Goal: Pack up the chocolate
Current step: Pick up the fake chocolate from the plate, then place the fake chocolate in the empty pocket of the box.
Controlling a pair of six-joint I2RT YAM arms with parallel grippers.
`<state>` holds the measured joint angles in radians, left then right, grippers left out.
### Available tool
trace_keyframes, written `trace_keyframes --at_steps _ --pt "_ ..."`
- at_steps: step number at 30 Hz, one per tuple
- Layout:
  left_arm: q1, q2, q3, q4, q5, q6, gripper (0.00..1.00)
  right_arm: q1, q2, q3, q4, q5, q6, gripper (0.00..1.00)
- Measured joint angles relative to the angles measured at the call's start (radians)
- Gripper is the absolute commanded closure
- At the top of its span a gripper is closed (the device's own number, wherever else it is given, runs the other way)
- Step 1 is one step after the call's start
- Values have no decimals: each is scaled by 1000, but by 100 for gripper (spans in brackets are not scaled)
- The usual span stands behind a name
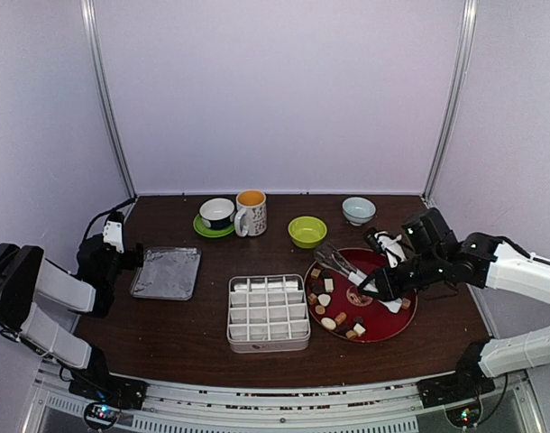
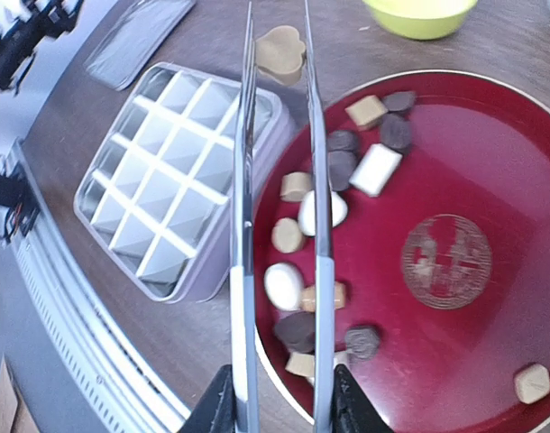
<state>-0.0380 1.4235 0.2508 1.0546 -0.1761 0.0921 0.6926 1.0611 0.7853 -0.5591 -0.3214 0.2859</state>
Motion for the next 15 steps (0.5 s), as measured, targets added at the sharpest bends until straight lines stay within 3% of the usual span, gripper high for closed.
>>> trace_keyframes --at_steps 15 --pt "0 0 0 0 0 0 2 116 182 67 11 -62 -47 78"
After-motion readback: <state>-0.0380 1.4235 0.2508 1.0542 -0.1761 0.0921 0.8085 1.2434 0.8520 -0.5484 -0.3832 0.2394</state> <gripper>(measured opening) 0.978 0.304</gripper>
